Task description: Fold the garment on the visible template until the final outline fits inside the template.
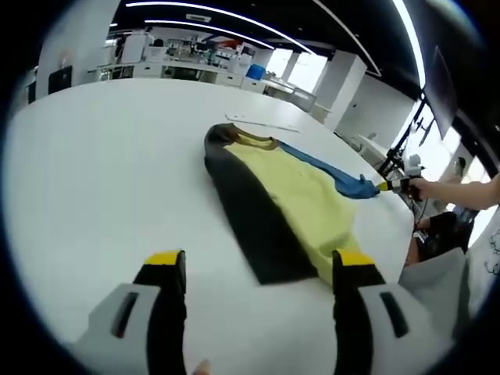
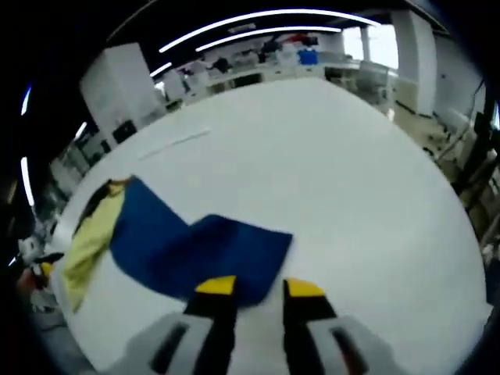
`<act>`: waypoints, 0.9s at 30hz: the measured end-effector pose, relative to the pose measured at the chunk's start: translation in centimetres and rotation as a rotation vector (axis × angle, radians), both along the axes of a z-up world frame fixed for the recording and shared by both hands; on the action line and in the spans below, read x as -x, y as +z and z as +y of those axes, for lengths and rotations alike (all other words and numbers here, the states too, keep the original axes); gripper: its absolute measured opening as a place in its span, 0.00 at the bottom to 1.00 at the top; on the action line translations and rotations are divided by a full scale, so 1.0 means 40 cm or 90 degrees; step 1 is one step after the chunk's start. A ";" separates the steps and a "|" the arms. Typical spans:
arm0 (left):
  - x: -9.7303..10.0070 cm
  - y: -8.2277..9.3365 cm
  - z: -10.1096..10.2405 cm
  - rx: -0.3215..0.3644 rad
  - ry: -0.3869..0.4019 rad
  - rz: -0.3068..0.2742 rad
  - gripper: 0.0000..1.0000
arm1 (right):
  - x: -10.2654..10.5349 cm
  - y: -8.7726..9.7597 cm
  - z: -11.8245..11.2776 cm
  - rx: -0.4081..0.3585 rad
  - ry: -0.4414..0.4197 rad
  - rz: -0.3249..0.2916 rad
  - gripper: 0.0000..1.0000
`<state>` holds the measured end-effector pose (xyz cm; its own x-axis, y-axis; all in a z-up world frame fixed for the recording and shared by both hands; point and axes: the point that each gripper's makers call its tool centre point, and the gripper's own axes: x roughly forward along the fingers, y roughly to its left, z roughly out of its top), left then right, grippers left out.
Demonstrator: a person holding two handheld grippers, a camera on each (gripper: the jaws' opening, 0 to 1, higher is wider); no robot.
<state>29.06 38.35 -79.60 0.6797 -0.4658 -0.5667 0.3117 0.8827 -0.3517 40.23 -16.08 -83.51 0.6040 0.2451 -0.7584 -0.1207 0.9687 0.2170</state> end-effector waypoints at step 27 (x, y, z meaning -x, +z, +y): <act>0.000 -0.012 -0.004 0.005 0.003 0.002 0.73 | -0.017 0.039 -0.108 0.020 -0.067 -0.032 0.00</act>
